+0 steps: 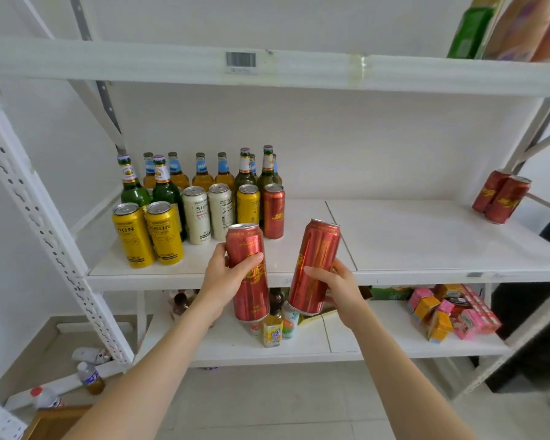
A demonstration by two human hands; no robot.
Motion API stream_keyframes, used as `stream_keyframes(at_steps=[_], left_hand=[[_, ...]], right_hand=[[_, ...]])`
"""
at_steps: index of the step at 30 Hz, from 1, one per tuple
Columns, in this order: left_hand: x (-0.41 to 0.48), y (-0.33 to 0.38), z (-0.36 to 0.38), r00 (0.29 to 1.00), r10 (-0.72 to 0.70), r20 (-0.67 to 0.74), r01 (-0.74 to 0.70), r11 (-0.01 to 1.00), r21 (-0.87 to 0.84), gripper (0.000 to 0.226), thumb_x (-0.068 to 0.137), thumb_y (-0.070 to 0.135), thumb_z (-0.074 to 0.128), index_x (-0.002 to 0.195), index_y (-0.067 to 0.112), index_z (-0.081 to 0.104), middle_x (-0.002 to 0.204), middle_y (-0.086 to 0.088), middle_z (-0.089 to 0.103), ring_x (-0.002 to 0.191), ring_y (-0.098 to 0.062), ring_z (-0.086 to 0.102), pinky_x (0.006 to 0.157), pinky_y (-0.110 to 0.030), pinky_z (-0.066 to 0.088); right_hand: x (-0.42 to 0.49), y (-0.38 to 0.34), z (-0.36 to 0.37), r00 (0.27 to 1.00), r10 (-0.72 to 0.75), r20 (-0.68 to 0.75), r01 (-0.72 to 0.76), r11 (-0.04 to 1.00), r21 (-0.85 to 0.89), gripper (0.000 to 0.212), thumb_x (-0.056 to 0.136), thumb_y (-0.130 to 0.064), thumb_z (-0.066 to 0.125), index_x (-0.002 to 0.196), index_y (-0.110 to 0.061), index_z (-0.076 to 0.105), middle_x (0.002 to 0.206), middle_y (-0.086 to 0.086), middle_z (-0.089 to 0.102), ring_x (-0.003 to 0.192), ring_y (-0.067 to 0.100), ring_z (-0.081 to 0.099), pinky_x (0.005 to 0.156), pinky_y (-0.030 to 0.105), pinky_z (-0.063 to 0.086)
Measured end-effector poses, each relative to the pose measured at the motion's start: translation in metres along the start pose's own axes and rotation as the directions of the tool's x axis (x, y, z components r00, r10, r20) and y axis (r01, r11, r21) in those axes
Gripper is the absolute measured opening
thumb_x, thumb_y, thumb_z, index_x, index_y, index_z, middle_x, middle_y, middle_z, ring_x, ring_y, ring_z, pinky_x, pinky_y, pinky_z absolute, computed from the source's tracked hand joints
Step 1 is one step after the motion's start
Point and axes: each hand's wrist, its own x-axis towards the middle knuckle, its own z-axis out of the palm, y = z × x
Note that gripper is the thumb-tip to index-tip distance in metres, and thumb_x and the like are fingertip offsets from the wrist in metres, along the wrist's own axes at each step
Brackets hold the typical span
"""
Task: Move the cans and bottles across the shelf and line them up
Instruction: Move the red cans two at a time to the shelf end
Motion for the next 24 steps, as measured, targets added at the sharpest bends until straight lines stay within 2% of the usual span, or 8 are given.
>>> stream_keyframes(at_steps=[4, 7, 10, 12, 14, 17, 21, 24], left_hand=[[-0.011, 0.007, 0.053, 1.000, -0.001, 0.003, 0.001, 1.000, -0.012, 0.048, 0.077, 0.039, 0.079, 0.116, 0.026, 0.055, 0.111, 0.004, 0.066, 0.102, -0.012, 0.063, 0.085, -0.034, 0.051], [-0.019, 0.011, 0.090, 1.000, -0.009, -0.005, 0.009, 0.999, -0.031, 0.048, 0.076, 0.036, 0.081, 0.115, 0.025, 0.056, 0.111, 0.001, 0.067, 0.101, -0.014, 0.064, 0.084, -0.034, 0.052], [-0.026, 0.013, 0.125, 1.000, -0.011, -0.001, 0.011, 0.999, -0.032, 0.047, 0.075, 0.037, 0.082, 0.113, 0.027, 0.057, 0.111, -0.001, 0.067, 0.101, -0.015, 0.065, 0.087, -0.037, 0.053], [-0.029, 0.015, 0.148, 1.000, -0.015, 0.009, 0.016, 0.999, -0.034, 0.047, 0.075, 0.036, 0.082, 0.112, 0.026, 0.057, 0.110, -0.002, 0.068, 0.100, -0.015, 0.066, 0.085, -0.036, 0.054], [-0.029, 0.018, 0.168, 1.000, -0.017, 0.021, 0.018, 0.999, -0.034, 0.047, 0.075, 0.036, 0.082, 0.113, 0.026, 0.056, 0.110, -0.002, 0.067, 0.099, -0.015, 0.066, 0.083, -0.034, 0.054], [-0.024, 0.022, 0.198, 0.999, -0.028, 0.040, 0.028, 1.000, -0.011, 0.051, 0.074, 0.038, 0.083, 0.115, 0.027, 0.054, 0.111, -0.001, 0.067, 0.100, -0.017, 0.066, 0.083, -0.036, 0.054], [-0.007, 0.026, 0.237, 0.997, -0.033, 0.069, 0.033, 0.999, 0.002, 0.054, 0.074, 0.037, 0.083, 0.117, 0.024, 0.053, 0.112, -0.002, 0.067, 0.099, -0.017, 0.066, 0.075, -0.032, 0.053], [0.010, 0.030, 0.268, 0.996, -0.024, 0.089, 0.024, 1.000, 0.003, 0.054, 0.076, 0.035, 0.081, 0.119, 0.025, 0.051, 0.113, -0.001, 0.064, 0.100, -0.016, 0.063, 0.075, -0.030, 0.050]], right_hand=[[-0.003, -0.008, -0.054, 1.000, -0.007, -0.004, 0.007, 1.000, -0.026, 0.051, 0.076, -0.021, 0.080, 0.121, -0.022, 0.057, 0.111, 0.004, 0.068, 0.103, 0.025, 0.065, 0.079, 0.039, 0.055], [-0.007, -0.016, -0.093, 1.000, -0.012, -0.016, 0.012, 1.000, -0.013, 0.058, 0.063, -0.027, 0.080, 0.117, -0.019, 0.061, 0.108, 0.006, 0.069, 0.100, 0.025, 0.067, 0.072, 0.035, 0.055], [-0.010, -0.020, -0.131, 1.000, -0.017, -0.017, 0.017, 1.000, -0.009, 0.050, 0.068, -0.022, 0.081, 0.114, -0.020, 0.061, 0.107, 0.006, 0.069, 0.097, 0.023, 0.067, 0.068, 0.032, 0.053], [-0.009, -0.020, -0.154, 0.999, -0.021, -0.028, 0.021, 1.000, -0.003, 0.038, 0.077, -0.014, 0.077, 0.110, -0.023, 0.061, 0.106, 0.005, 0.068, 0.096, 0.022, 0.066, 0.068, 0.031, 0.052], [-0.007, -0.019, -0.172, 0.999, -0.025, -0.040, 0.025, 1.000, 0.000, 0.036, 0.079, -0.013, 0.075, 0.110, -0.025, 0.060, 0.107, 0.003, 0.068, 0.097, 0.021, 0.065, 0.070, 0.032, 0.052], [-0.002, -0.018, -0.199, 0.998, -0.023, -0.057, 0.023, 1.000, 0.008, 0.044, 0.077, -0.019, 0.078, 0.115, -0.026, 0.058, 0.110, 0.002, 0.068, 0.100, 0.021, 0.064, 0.072, 0.034, 0.052], [0.011, -0.018, -0.237, 0.995, -0.025, -0.093, 0.027, 0.999, 0.023, 0.066, 0.061, -0.031, 0.080, 0.123, -0.023, 0.057, 0.112, 0.002, 0.068, 0.104, 0.023, 0.064, 0.079, 0.038, 0.055], [0.024, -0.021, -0.271, 0.991, -0.027, -0.133, 0.033, 0.998, 0.046, 0.065, 0.060, -0.030, 0.078, 0.121, -0.021, 0.058, 0.110, 0.003, 0.068, 0.103, 0.023, 0.065, 0.077, 0.036, 0.054]])
